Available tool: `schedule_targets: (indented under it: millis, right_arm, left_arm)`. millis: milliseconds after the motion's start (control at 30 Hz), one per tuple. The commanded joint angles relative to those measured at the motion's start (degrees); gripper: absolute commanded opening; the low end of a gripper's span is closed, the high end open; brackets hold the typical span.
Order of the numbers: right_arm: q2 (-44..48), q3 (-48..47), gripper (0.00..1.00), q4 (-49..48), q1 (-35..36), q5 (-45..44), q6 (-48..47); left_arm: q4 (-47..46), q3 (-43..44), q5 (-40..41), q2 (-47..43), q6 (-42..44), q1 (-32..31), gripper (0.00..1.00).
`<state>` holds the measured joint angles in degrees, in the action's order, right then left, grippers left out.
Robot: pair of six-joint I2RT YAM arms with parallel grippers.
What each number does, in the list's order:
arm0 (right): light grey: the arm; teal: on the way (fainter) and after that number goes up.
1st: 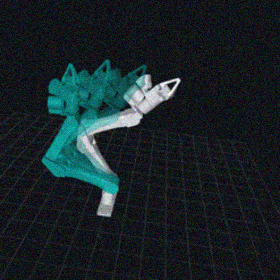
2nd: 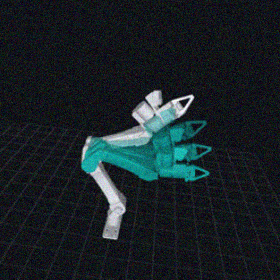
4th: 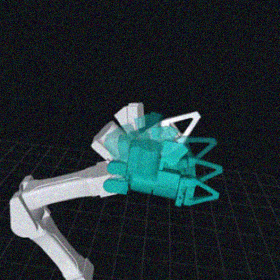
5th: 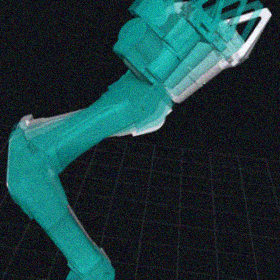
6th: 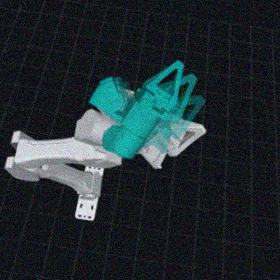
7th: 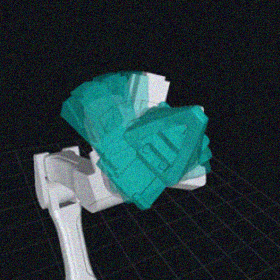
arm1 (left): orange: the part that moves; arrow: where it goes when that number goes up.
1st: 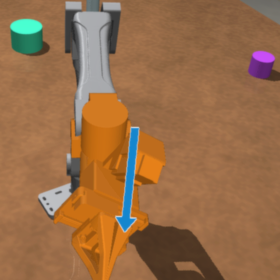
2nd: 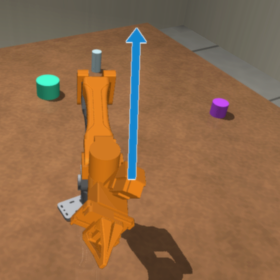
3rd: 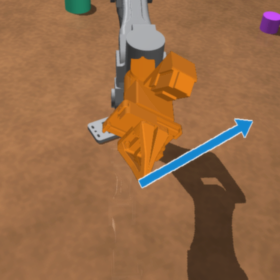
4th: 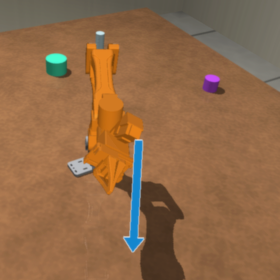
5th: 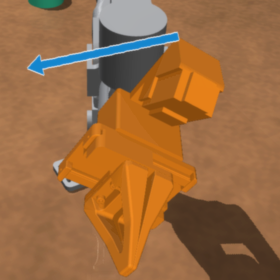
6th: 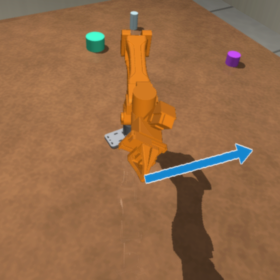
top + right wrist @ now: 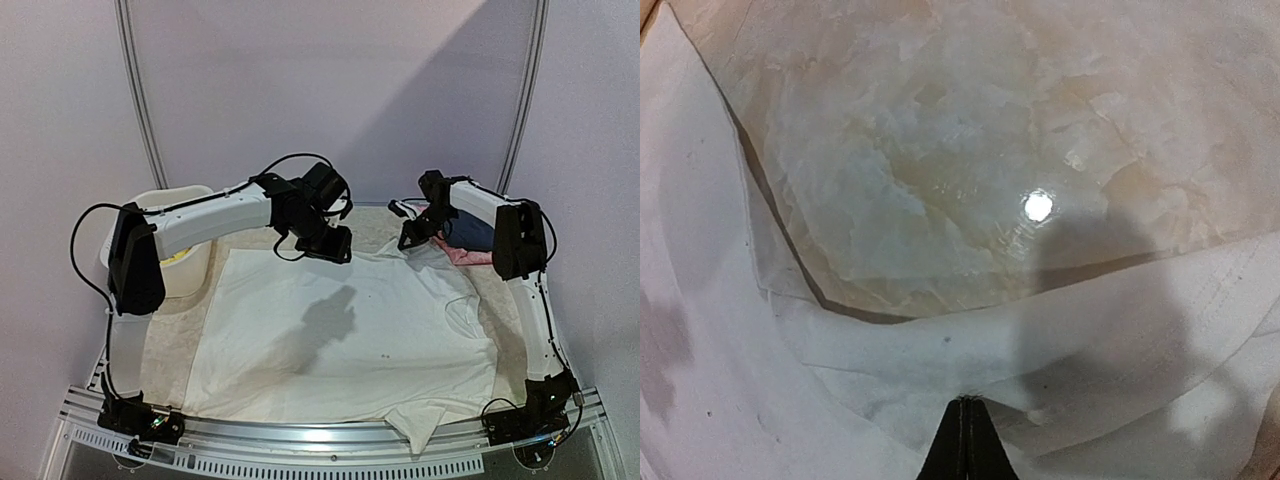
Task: Fold and stack the mixed laundry pile
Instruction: Smooth out the flattened T-shirt at the center of the board.
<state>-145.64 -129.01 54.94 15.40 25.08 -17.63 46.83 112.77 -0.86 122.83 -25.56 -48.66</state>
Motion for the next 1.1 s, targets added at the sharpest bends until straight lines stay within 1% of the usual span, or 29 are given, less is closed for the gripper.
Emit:
schedule_targets:
  millis: [0,67,100,167,267,367,500,633,700,1067]
  right_arm:
    - [1.0,-0.3,0.06,0.7,1.2,0.2,-0.3]
    - [2.3,1.7,0.22,1.4,1.4,-1.6,-2.5]
    - [3.3,3.9,0.27,1.1,1.4,-3.3,-4.2]
    - [5.7,7.7,0.30,-0.3,1.3,-5.5,-6.5]
    - [8.7,11.1,0.32,-1.5,1.4,-6.7,-9.1]
    - [9.5,11.8,0.32,-1.4,1.4,-6.5,-9.9]
    - [9.2,12.0,0.32,-1.9,1.6,-7.8,-9.9]
    - [8.3,11.9,0.27,-3.0,1.6,-9.2,-8.8]
    - [7.7,11.7,0.26,-3.1,1.6,-9.6,-8.6]
    - [6.3,11.8,0.28,-2.2,2.5,-9.9,-10.1]
  left_arm:
    - [-0.2,0.2,-1.0,0.2,0.0,0.7,0.45]
    - [-0.5,-0.8,-0.7,-0.5,0.0,0.8,0.45]
    - [-0.7,-1.3,-0.7,-1.0,-0.1,0.8,0.45]
    - [-0.8,-1.7,-0.8,-1.4,-0.2,0.9,0.45]
    - [-1.3,-2.7,-0.8,-1.9,-0.4,0.9,0.45]
    - [-1.5,-3.8,-0.9,-2.2,-0.6,0.9,0.45]
    - [-1.8,-5.3,-1.1,-3.0,-0.9,0.9,0.45]
    - [-2.2,-6.6,-1.0,-3.9,-1.1,0.9,0.45]
    - [-2.2,-7.0,-0.9,-4.2,-1.1,0.9,0.45]
    - [-2.0,-7.5,-0.7,-4.6,-1.0,0.9,0.45]
